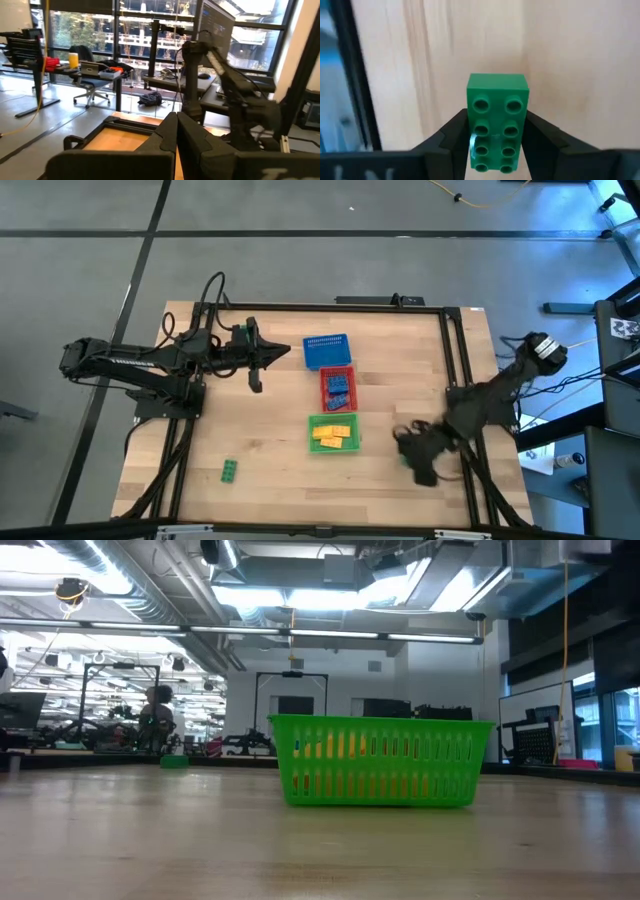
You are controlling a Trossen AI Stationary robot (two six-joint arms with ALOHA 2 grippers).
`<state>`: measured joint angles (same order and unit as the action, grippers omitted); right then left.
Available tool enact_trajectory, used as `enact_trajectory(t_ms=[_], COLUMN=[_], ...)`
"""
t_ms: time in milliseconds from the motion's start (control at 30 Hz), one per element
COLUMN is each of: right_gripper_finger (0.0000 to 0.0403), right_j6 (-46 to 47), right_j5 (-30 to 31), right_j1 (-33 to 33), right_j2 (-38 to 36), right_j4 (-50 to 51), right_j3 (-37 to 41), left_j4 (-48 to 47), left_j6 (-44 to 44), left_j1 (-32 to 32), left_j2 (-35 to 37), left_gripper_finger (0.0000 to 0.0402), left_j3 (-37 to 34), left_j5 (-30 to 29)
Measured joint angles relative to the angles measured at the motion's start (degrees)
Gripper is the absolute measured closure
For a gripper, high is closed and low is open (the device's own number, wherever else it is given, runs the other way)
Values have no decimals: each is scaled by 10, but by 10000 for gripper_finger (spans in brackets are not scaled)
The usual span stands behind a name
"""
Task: Sort & place blocks by color
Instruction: Put the right green game piece into the blue basket
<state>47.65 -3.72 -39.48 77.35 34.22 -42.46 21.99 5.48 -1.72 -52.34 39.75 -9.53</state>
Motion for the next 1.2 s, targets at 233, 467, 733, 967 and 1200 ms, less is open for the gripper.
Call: enact_trajectory(t_ms=[233, 467, 733, 967, 1200], right_gripper_finger=[259, 259, 259, 259, 259], right_j6=[-143, -285, -349, -361, -362], right_j5=[31, 41, 42, 25, 25], right_j1=[188, 306, 392, 406, 406], right_j2=[-29, -21, -20, -20, -20], right_j4=[-185, -348, -367, -360, -358], right_j3=[-35, -116, -180, -192, -192], left_j4=[1, 14, 18, 17, 17], left_j6=[3, 4, 6, 6, 6], left_j1=[0, 0, 0, 0, 0], left_j2=[0, 0, 0, 0, 0], left_gripper_finger=[402, 402, 402, 402, 402], left_j3=[0, 0, 0, 0, 0], left_j5=[36, 74, 118, 106, 106])
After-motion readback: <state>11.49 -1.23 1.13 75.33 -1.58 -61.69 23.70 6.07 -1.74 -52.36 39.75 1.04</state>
